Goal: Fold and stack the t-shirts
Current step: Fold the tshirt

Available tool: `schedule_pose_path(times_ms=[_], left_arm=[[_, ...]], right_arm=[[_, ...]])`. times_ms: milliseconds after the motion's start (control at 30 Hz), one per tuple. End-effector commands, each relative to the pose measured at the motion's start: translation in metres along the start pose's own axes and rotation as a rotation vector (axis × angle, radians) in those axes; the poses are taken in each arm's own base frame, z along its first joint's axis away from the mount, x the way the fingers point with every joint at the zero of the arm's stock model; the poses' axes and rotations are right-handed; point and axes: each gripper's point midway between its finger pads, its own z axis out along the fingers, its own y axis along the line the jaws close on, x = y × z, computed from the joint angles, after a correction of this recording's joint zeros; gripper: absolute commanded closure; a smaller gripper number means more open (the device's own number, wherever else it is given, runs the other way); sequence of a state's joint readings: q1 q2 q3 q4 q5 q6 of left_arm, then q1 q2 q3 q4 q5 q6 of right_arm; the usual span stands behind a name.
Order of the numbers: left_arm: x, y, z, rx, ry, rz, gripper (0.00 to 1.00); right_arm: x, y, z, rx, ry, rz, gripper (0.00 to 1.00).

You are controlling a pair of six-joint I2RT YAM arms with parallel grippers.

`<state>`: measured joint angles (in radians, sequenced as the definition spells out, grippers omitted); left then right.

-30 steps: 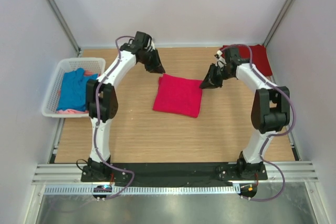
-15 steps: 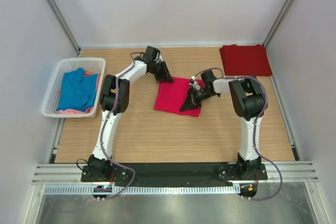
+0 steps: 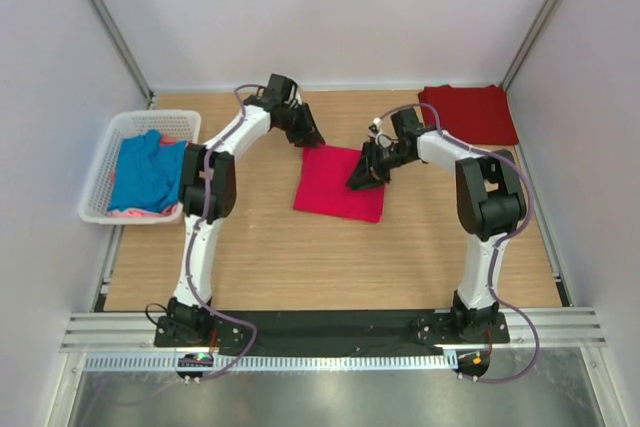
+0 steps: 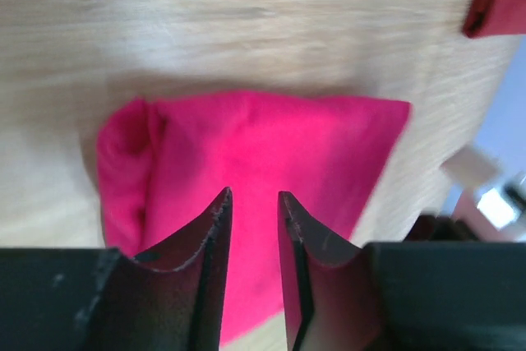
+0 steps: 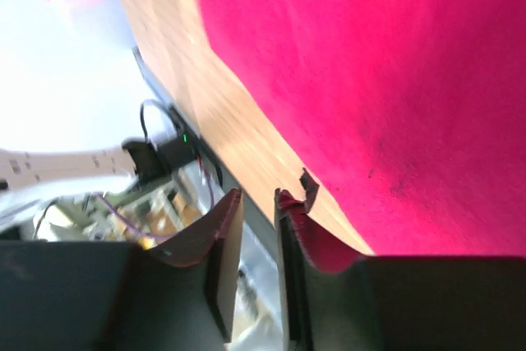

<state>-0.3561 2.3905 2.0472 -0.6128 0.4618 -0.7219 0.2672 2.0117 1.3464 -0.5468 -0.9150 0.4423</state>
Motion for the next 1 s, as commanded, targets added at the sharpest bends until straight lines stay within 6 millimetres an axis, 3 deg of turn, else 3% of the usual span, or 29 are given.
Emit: schedule_pose_path(times_ms=[0,33,133,200,233,267,300,400,600,667,767,967], left_arm=[[-0.014,-0.056,-0.086,0.057,-0.114,0.103,0.69],[-0.009,-0.069,-0.105,0.071,-0.133,0.125,0.68],[0.025,-0.049,-0.108,0.002,-0.069,0.128,0.67],[0.059,-0.025,-0.113,-0.061,0.002,0.131,0.66],[0.069,-0.017,-0.115,-0.085,0.015,0.14,0.65],[0.077,-0.013,-0.123,-0.098,0.01,0.152,0.63],[0.093,0.007,-0.119,-0.135,0.048,0.151,0.62],[0.113,0.034,-0.128,-0.216,0.073,0.179,0.55],[0.142,0.053,-0.109,-0.175,0.172,0.18,0.48],[0.15,0.052,-0.105,-0.136,0.21,0.179,0.45],[0.152,0.065,-0.096,-0.171,0.231,0.18,0.44],[0.151,0.09,-0.071,-0.254,0.263,0.137,0.46]], right_arm=[[-0.043,0.022,-0.04,0.058,-0.19,-0.028,0.68],[-0.05,0.019,-0.044,0.07,-0.216,-0.021,0.63],[-0.084,0.009,-0.062,0.121,-0.325,0.012,0.54],[-0.099,0.003,-0.07,0.15,-0.373,0.032,0.48],[-0.104,0.0,-0.07,0.155,-0.375,0.035,0.38],[-0.11,0.005,-0.076,0.164,-0.379,0.01,0.33],[-0.113,0.004,-0.079,0.181,-0.379,0.004,0.29],[-0.123,-0.006,-0.09,0.279,-0.416,-0.006,0.22],[-0.138,-0.021,-0.091,0.334,-0.449,-0.015,0.06],[-0.146,-0.024,-0.093,0.352,-0.476,-0.029,0.06],[-0.148,-0.037,-0.086,0.364,-0.453,-0.033,0.06],[-0.146,-0.078,-0.077,0.426,-0.398,-0.046,0.06]])
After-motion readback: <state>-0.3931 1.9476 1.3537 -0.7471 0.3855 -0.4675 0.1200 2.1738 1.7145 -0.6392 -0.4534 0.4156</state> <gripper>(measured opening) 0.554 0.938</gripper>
